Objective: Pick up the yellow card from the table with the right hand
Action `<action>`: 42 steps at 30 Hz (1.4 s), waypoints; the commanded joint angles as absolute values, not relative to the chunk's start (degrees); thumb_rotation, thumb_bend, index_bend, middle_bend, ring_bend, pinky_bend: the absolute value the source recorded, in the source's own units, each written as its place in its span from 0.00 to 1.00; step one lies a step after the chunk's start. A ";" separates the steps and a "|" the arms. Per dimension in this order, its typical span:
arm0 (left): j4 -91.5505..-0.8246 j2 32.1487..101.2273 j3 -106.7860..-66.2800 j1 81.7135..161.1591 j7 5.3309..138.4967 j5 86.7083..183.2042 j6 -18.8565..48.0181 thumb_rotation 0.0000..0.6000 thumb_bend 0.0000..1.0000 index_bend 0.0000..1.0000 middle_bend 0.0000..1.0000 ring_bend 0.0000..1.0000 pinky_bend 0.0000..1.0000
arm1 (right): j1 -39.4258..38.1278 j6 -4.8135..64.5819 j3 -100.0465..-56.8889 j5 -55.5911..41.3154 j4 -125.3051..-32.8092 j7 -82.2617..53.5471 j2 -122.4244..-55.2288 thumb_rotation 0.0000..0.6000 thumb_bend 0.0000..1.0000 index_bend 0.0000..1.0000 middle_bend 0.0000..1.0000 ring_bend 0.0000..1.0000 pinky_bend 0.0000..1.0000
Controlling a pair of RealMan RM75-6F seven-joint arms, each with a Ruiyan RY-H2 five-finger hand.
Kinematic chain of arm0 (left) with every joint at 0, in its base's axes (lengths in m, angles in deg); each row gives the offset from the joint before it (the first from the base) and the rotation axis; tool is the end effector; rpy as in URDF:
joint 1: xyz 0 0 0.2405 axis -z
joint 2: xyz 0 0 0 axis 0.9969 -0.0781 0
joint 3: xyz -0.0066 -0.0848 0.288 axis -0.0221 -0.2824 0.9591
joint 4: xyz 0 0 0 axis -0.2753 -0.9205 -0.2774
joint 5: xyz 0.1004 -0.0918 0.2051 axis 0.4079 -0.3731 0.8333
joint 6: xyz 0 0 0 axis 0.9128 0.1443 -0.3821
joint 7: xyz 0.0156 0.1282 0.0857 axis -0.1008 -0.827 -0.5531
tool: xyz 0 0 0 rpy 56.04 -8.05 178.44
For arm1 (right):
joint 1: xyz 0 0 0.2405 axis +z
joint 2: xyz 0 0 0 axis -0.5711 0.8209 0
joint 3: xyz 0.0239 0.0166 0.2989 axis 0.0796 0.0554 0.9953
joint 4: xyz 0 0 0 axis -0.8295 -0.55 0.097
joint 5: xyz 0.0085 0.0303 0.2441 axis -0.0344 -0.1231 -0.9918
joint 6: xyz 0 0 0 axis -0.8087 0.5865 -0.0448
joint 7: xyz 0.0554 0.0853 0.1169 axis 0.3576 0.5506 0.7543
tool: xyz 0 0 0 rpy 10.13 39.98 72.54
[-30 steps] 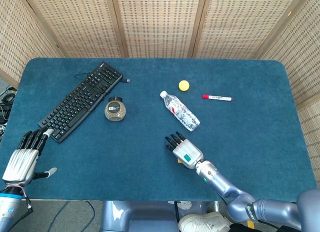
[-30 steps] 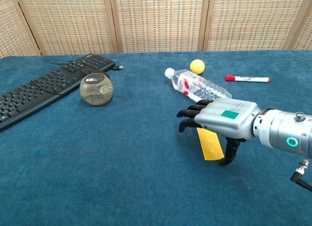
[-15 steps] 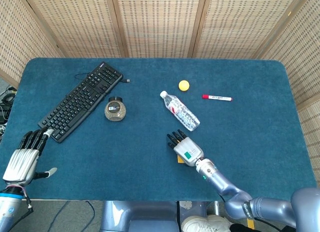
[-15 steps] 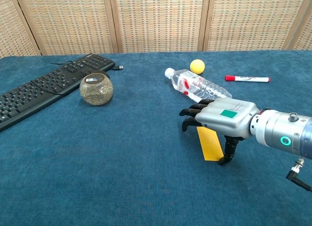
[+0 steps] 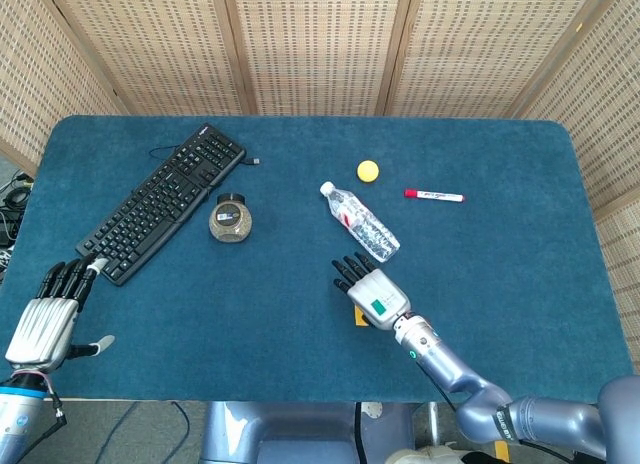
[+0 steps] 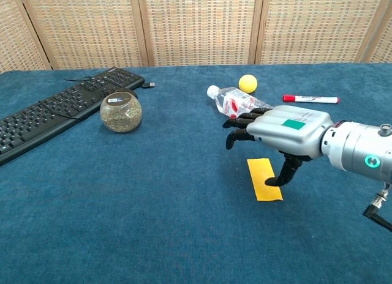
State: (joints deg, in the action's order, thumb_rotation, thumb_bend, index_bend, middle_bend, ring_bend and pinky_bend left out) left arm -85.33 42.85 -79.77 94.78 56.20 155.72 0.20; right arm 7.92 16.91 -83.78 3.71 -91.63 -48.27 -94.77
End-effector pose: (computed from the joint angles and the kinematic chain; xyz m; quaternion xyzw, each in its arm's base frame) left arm -0.2910 0.2066 0.1273 -0.6407 -0.4066 -0.3513 0.5484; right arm -0.1641 -0.3485 -0.0847 0.8492 -0.2285 0.3042 0.3663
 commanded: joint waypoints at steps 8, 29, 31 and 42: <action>-85.46 42.75 -79.67 94.73 56.33 155.88 -0.06 1.00 0.00 0.00 0.00 0.00 0.00 | 7.48 17.01 -86.35 4.35 -91.51 -49.70 -94.80 1.00 0.10 0.19 0.00 0.00 0.00; -85.37 42.55 -79.75 94.93 56.94 155.57 0.08 1.00 0.00 0.00 0.00 0.00 0.00 | 7.79 17.61 -85.81 3.47 -84.51 -49.61 -100.06 1.00 0.26 0.28 0.00 0.00 0.00; -85.39 42.52 -79.72 94.95 56.93 155.60 0.12 1.00 0.00 0.00 0.00 0.00 0.00 | 7.76 17.97 -85.81 3.75 -84.74 -49.81 -99.89 1.00 0.28 0.29 0.00 0.00 0.00; -85.51 42.47 -79.53 94.84 56.93 155.92 -0.14 1.00 0.00 0.00 0.00 0.00 0.00 | 7.69 18.42 -85.92 3.85 -85.63 -50.57 -99.31 1.00 0.30 0.36 0.00 0.00 0.00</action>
State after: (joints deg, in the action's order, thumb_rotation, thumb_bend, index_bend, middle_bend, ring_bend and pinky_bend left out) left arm -85.51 42.47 -79.53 94.84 56.93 155.92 -0.14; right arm 7.67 18.46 -85.91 3.88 -85.61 -50.53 -99.34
